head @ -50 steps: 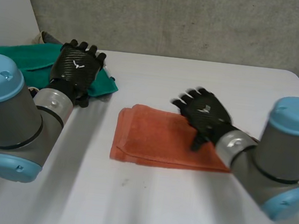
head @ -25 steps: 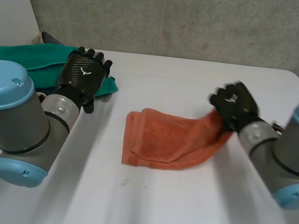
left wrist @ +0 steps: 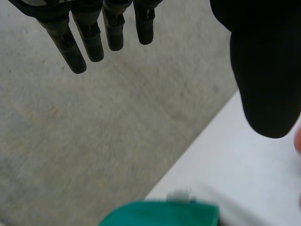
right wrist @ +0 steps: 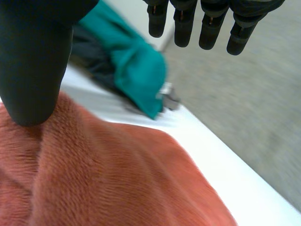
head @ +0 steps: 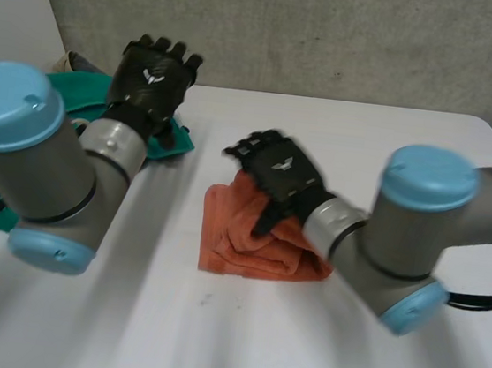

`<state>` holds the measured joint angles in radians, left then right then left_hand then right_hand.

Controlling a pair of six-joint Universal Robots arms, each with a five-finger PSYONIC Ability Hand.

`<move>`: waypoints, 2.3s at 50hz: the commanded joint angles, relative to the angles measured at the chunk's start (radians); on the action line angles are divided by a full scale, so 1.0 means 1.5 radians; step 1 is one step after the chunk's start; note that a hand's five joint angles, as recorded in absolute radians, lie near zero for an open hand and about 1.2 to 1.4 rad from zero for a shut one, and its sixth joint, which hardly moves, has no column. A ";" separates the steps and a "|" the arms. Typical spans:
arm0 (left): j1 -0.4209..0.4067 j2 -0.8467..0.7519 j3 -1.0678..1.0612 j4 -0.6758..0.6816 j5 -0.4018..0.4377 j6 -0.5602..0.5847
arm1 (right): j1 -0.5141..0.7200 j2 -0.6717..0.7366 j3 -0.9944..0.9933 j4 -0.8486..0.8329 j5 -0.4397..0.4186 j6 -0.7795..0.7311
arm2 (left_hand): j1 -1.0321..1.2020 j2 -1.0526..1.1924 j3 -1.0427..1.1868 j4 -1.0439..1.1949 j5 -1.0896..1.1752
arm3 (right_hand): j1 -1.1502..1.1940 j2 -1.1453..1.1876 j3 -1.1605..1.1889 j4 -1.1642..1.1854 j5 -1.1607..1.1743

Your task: Fold the laundry.

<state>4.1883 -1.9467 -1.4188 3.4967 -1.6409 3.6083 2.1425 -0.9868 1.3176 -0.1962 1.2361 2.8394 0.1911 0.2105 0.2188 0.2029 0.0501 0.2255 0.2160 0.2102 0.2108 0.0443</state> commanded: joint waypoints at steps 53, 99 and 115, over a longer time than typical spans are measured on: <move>-0.109 -0.237 0.209 -0.238 -0.125 0.055 | -0.058 0.053 -0.047 0.159 0.126 0.047 | 0.023 0.010 0.004 0.015 0.000 | -0.034 -0.028 -0.024 -0.024 -0.030; -0.032 -0.054 0.158 -0.242 0.368 -0.155 | -0.040 0.079 0.121 -0.054 0.144 0.277 | 0.023 0.010 0.004 0.015 0.000 | 0.125 0.131 0.135 0.135 0.129; -0.032 -0.050 0.157 -0.241 0.368 -0.156 | -0.038 0.071 0.070 -0.046 0.147 0.273 | 0.023 0.010 0.004 0.015 0.000 | 0.781 0.787 0.791 0.790 0.785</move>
<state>4.1406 -2.0268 -1.1826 3.1356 -1.0893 3.3755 2.0879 -0.8726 1.4462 -0.2776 1.4629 3.2594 0.1928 0.2105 0.2188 0.2026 0.0502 0.9168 1.0491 0.9421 1.1929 0.8952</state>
